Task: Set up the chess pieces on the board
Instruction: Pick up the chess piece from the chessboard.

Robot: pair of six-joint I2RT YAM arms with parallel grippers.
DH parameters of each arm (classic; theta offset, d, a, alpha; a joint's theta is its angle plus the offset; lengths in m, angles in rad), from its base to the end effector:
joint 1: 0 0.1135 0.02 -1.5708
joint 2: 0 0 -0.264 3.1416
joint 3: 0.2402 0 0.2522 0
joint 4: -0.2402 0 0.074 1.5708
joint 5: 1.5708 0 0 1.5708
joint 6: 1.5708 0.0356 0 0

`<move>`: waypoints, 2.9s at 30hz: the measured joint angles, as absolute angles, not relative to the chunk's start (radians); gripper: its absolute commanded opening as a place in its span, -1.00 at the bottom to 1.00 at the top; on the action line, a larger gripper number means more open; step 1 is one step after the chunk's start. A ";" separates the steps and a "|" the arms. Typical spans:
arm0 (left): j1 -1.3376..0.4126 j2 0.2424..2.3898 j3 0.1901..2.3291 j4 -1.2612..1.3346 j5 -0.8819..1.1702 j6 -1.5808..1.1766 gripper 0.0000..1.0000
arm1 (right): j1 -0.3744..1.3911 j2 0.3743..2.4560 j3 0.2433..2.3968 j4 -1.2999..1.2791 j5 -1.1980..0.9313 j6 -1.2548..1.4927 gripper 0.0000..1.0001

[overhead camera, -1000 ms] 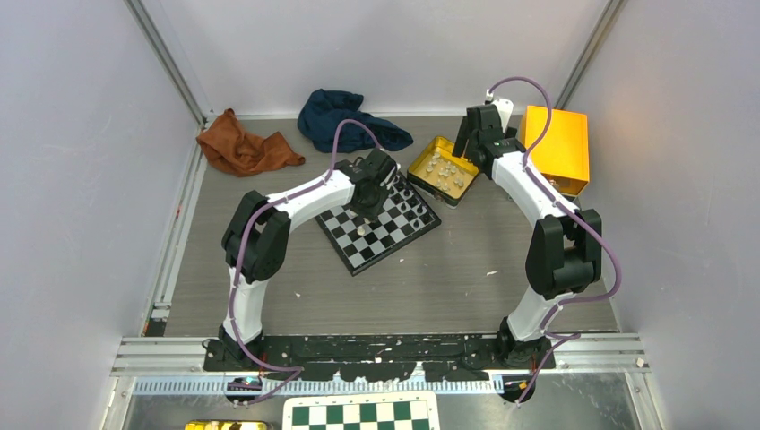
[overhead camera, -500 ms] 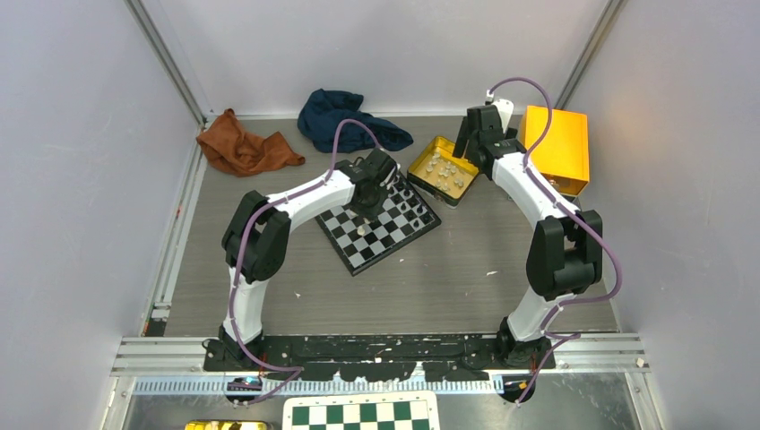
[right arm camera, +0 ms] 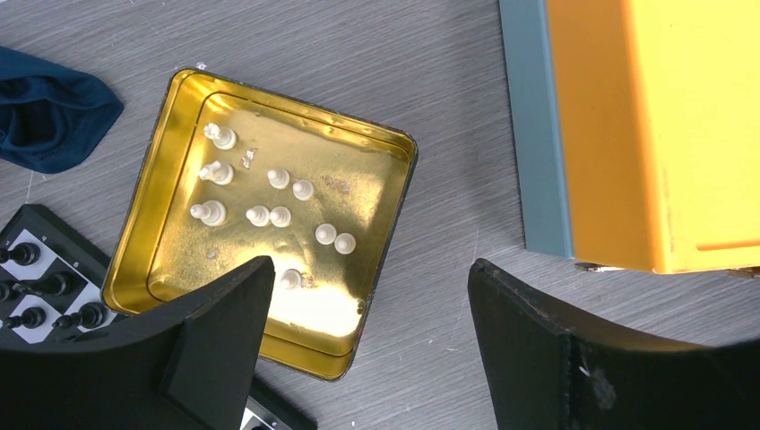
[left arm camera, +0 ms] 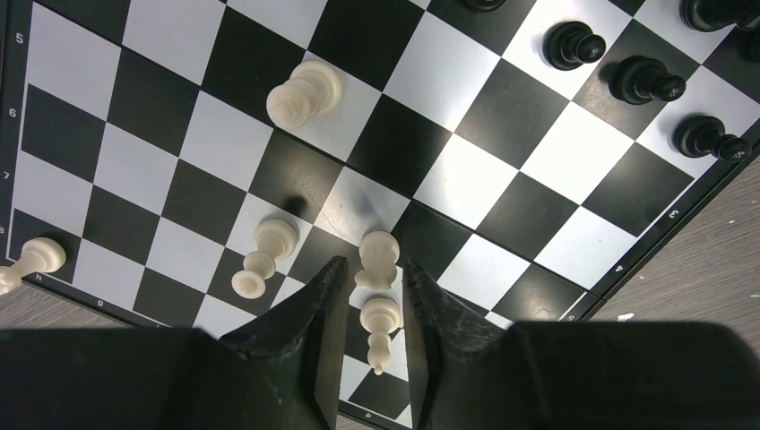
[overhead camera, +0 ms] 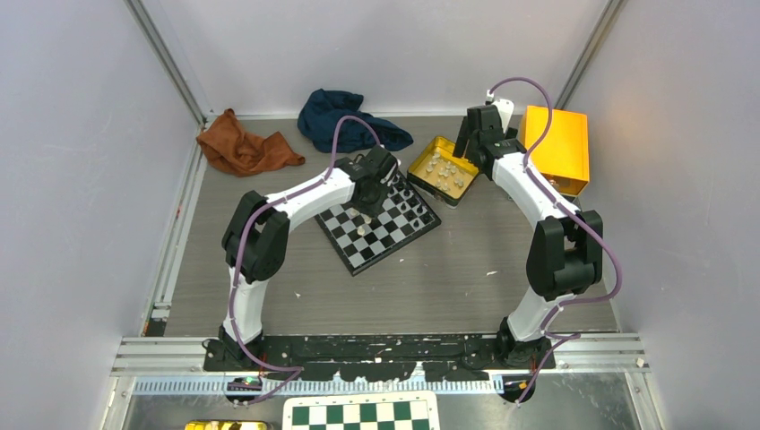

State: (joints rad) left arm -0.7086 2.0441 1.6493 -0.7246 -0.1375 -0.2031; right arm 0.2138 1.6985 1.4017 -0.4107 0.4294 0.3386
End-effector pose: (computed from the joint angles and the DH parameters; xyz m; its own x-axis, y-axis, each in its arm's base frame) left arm 0.3351 -0.2808 0.2113 -0.7900 0.4140 -0.4521 0.4491 0.8929 0.0328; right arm 0.3806 0.0675 0.2920 -0.5604 0.1874 -0.8067 0.3207 0.9472 -0.0028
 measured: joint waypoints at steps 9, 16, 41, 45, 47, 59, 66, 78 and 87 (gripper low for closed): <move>-0.709 2.044 1.649 -0.727 -0.138 -0.207 -0.23 | 0.214 1.695 1.398 -0.410 0.433 0.339 0.69; -0.709 2.044 1.649 -0.734 -0.138 -0.211 -0.35 | 0.214 1.695 1.398 -0.410 0.433 0.339 0.69; -0.707 2.046 1.643 -0.739 -0.120 -0.235 -0.38 | 0.214 1.693 1.368 -0.408 0.433 0.339 0.69; -0.707 2.049 1.639 -0.741 -0.120 -0.236 -0.39 | 0.214 1.693 1.363 -0.406 0.433 0.339 0.69; -0.707 2.051 1.637 -0.742 -0.119 -0.237 -0.42 | 0.214 1.693 1.363 -0.406 0.433 0.339 0.69; -0.704 2.063 1.632 -0.744 -0.109 -0.252 -0.77 | 0.214 1.693 1.363 -0.405 0.433 0.339 0.69; -0.703 2.063 1.632 -0.745 -0.109 -0.252 -0.83 | 0.214 1.693 1.363 -0.405 0.433 0.339 0.69; -0.702 2.063 1.634 -0.751 -0.115 -0.252 -1.00 | 0.214 1.693 1.364 -0.405 0.433 0.338 0.69; -0.699 2.062 1.678 -0.794 -0.170 -0.251 -1.00 | 0.214 1.693 1.385 -0.406 0.433 0.334 0.69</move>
State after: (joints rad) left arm -0.6991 2.0624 1.6775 -0.7937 -0.1696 -0.2508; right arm 0.2138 1.6928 1.3846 -0.4057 0.4328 0.3344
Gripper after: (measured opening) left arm 0.096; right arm 0.845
